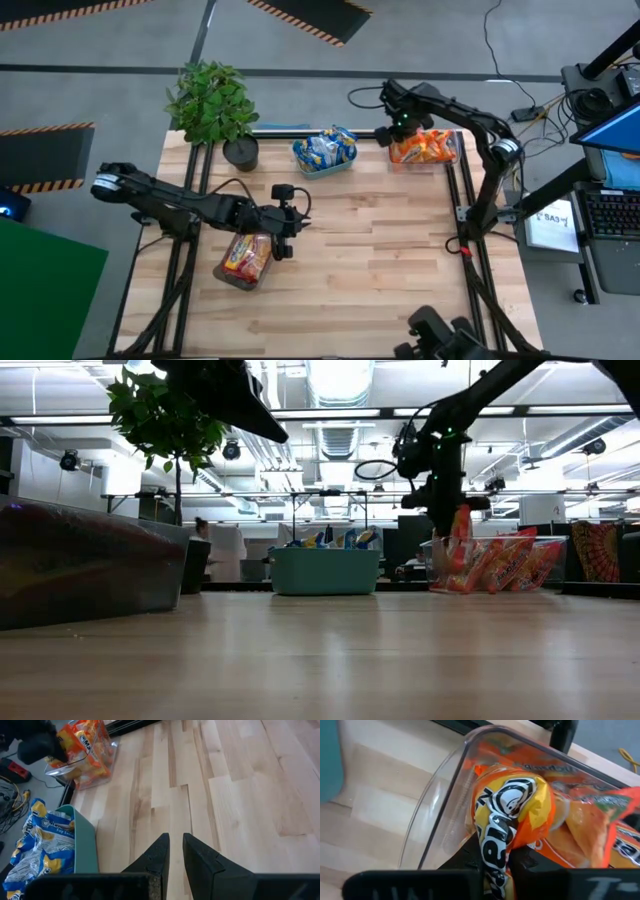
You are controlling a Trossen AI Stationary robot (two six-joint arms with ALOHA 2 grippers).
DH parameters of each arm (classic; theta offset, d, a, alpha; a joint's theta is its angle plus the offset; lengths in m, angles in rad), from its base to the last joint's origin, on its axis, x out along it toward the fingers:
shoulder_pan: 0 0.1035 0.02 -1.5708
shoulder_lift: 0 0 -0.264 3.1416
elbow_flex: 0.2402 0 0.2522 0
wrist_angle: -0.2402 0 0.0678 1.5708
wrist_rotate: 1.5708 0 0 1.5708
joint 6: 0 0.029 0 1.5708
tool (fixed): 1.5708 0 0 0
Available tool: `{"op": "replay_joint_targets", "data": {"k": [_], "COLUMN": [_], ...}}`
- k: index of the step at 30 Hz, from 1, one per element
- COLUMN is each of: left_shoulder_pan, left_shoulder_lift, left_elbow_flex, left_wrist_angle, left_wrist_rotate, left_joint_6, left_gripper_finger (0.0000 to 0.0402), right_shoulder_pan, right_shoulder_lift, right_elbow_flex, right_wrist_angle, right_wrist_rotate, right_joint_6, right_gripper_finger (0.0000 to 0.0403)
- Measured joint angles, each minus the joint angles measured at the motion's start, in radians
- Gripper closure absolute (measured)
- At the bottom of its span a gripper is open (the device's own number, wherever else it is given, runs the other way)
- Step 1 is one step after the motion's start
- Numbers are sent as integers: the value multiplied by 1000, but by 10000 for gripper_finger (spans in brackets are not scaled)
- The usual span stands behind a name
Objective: Sort Maruchan noodles
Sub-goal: Put the orange noodle pack into the transparent bin
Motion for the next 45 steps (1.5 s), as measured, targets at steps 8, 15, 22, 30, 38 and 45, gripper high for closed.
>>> {"op": "replay_joint_targets", "data": {"k": [8, 15, 22, 30, 38, 45], "left_shoulder_pan": [0, 0, 0, 0, 0, 0], "left_shoulder_lift": [0, 0, 0, 0, 0, 0], "left_elbow_flex": [-3, -3, -4, -4, -4, -4], "left_wrist_angle": [-1, 0, -18, -32, -32, -32], "left_wrist_rotate": [0, 0, 0, 0, 0, 0], "left_joint_6": [0, 0, -3, -18, -19, -19], "left_gripper_finger": [365, 365, 365, 365, 365, 365], "right_shoulder_pan": [2, 2, 2, 2, 2, 6], "right_shoulder_lift": [43, 62, 45, -21, -34, -30], "right_elbow_flex": [0, -2, 15, 73, 32, -93], "right_wrist_angle": [22, 48, 13, -24, -5, 138], "right_wrist_rotate": [0, 2, 4, 54, 57, 57], "right_joint_6": [11, 14, 14, 19, 22, 11], "right_gripper_finger": [345, 299, 244, 236, 347, 390]}}
